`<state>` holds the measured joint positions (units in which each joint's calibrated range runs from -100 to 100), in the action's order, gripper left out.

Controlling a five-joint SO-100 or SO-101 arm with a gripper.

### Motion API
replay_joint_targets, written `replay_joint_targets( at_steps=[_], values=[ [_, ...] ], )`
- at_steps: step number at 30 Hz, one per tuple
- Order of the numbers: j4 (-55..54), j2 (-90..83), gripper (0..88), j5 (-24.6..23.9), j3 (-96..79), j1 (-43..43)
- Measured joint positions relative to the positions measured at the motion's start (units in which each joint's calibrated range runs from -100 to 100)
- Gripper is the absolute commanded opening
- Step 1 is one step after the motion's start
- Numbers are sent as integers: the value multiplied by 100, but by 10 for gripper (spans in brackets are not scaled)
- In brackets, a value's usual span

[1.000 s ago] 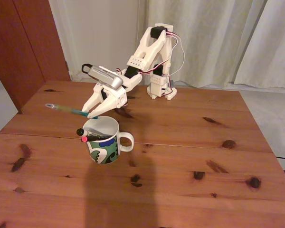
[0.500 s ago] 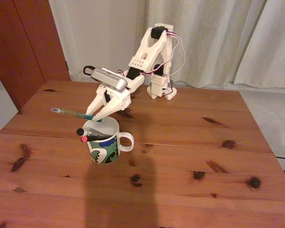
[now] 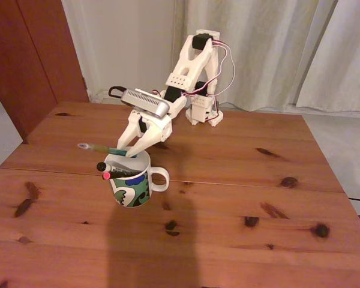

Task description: Clean up the desk and place the pens and markers into the cup

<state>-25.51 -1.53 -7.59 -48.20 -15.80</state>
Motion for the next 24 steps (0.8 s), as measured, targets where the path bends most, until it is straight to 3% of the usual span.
replay_joint_targets(
  at_steps=[9, 15, 24],
  values=[
    [-17, 0, 20, 0, -68, 0],
    [-17, 0, 110, 0, -68, 0],
    [-17, 0, 108, 0, -68, 0]
  ],
)
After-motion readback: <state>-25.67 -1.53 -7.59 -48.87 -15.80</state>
